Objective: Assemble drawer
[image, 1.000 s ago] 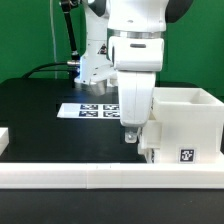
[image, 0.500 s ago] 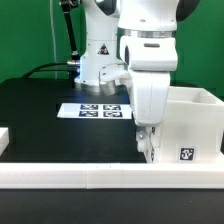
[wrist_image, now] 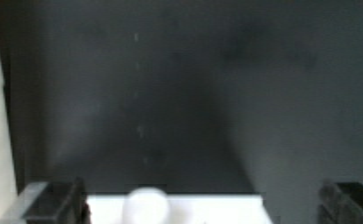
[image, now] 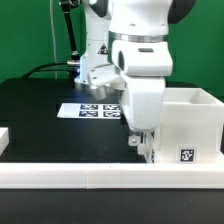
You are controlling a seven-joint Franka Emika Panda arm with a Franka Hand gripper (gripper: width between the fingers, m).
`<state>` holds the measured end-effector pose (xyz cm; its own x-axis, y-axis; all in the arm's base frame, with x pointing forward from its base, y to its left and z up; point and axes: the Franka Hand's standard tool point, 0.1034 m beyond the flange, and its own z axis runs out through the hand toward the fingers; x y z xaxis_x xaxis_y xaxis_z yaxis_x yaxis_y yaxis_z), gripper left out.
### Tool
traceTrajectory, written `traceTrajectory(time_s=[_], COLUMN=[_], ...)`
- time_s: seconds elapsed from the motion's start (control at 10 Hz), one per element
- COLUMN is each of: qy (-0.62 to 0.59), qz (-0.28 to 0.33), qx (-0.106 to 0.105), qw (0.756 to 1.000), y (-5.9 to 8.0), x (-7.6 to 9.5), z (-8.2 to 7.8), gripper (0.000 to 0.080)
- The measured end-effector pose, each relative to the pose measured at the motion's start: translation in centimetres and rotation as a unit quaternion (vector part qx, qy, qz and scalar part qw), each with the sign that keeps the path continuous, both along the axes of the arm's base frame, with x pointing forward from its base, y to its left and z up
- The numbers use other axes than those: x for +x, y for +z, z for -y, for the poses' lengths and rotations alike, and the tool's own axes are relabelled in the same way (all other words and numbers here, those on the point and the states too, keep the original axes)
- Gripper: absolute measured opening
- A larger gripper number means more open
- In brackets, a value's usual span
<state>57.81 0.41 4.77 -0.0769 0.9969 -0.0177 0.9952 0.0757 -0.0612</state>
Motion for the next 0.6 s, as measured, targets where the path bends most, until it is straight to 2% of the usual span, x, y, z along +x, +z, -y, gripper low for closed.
traceTrajectory(time_s=[0.1, 0.3, 0.4, 0.6], qy=[-0.003, -0.011, -0.014, -0.013], qz=[0.005, 0.035, 0.041, 0.039], qx=[-0.002, -0.004, -0.005, -0.004], qw=[1.000, 0.999, 0.999, 0.999], y=[0.2, 1.5, 1.9, 1.6], x=[0.2, 0.5, 0.1, 0.1], z=[1.0, 2.1, 2.2, 2.1], gripper=[0.0649, 0.0649, 0.0649, 0.0649])
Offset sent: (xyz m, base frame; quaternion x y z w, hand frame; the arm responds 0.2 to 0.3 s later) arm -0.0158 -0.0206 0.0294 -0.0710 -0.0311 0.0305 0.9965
